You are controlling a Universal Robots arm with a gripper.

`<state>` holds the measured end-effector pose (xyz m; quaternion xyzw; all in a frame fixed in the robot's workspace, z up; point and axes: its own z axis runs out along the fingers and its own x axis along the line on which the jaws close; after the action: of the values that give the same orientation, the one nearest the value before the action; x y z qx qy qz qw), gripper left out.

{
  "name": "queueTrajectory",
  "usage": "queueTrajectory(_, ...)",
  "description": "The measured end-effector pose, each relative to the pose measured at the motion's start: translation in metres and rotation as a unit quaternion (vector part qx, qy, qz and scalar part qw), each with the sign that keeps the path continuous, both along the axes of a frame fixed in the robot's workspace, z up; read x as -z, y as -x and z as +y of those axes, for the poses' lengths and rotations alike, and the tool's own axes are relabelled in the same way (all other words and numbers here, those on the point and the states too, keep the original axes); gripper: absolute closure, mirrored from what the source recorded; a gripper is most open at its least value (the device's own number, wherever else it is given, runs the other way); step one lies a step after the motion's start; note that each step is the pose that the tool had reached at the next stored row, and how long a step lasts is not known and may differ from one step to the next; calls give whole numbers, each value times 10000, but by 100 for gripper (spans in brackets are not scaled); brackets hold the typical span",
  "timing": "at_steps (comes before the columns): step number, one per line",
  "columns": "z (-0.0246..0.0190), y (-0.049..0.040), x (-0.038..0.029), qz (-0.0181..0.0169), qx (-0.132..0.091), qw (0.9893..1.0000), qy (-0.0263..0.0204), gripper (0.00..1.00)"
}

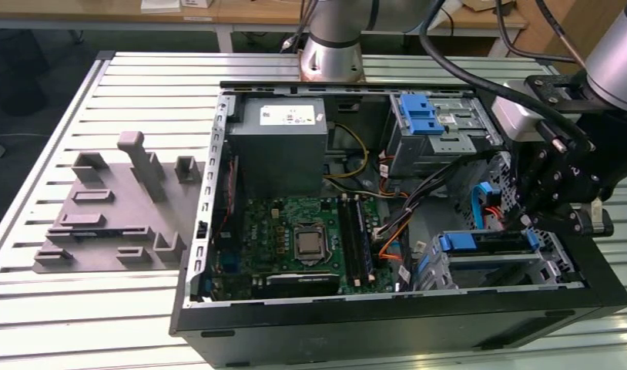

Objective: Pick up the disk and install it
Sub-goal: 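Insert the second disk wire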

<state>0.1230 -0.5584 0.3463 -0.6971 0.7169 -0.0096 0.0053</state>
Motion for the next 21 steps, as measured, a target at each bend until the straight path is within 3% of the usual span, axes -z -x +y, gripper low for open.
queueTrajectory(5,0,6,-1,0,0,10000,1,89)
queueTrajectory(13,0,172,0,0,0,10000,0,89)
queueTrajectory(17,-1,182,-1,0,-1,10000,1,89)
queueTrajectory(19,-1,183,-33,0,0,10000,1,89)
queueTrajectory(21,-1,183,-108,0,0,10000,0,89)
